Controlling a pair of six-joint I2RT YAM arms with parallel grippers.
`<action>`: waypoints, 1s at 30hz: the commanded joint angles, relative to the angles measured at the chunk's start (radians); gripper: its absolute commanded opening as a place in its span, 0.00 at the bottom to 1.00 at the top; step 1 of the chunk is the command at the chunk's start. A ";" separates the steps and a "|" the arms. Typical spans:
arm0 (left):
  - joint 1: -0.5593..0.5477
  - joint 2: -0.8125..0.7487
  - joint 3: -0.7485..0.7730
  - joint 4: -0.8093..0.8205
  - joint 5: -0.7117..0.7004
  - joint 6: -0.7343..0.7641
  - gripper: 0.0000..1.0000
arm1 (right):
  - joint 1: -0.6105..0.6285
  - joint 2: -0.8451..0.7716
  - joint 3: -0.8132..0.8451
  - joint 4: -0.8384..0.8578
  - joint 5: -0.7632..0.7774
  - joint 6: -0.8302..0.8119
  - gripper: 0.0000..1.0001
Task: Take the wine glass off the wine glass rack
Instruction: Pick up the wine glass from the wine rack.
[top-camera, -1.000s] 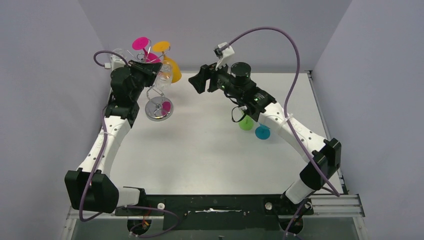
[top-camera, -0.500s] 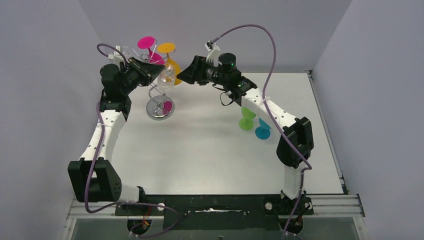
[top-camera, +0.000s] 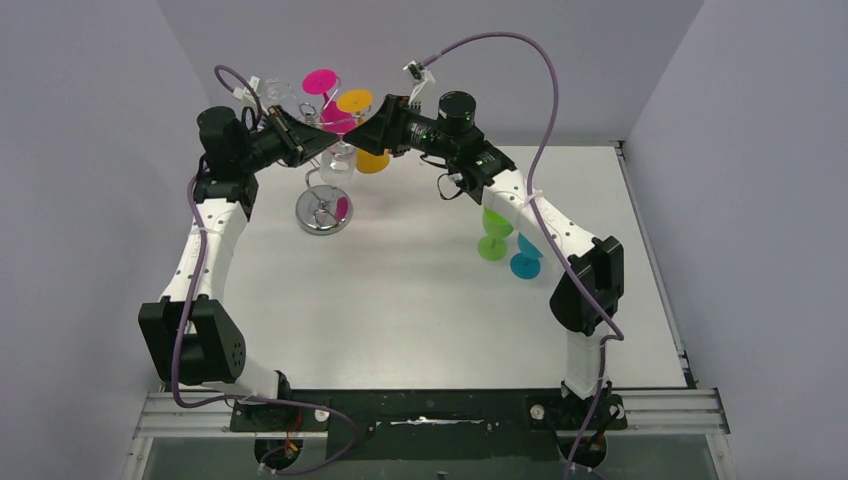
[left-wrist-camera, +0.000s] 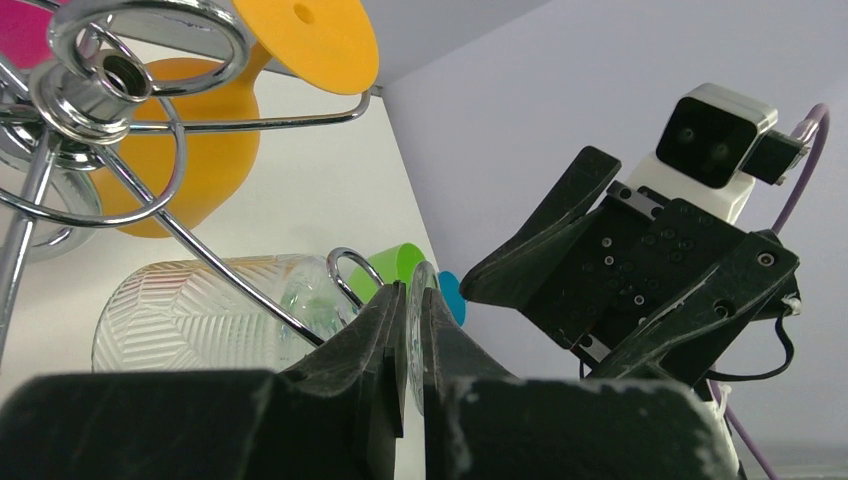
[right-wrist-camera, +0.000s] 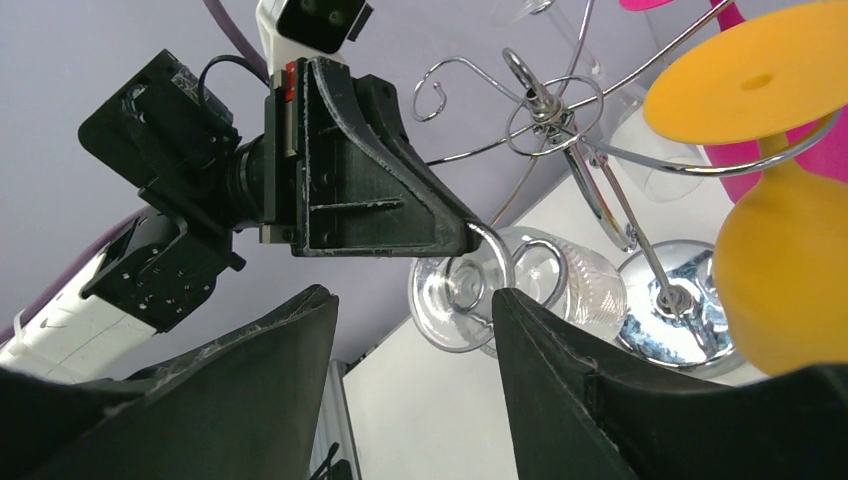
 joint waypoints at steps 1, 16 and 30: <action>0.012 -0.021 0.106 0.080 0.113 0.014 0.00 | -0.004 0.051 0.077 -0.002 -0.001 0.011 0.58; 0.067 0.035 0.123 0.160 0.205 -0.046 0.00 | -0.004 0.229 0.330 -0.029 -0.105 0.022 0.37; 0.066 0.066 0.130 0.201 0.207 -0.077 0.00 | -0.005 0.289 0.336 0.166 -0.259 0.242 0.27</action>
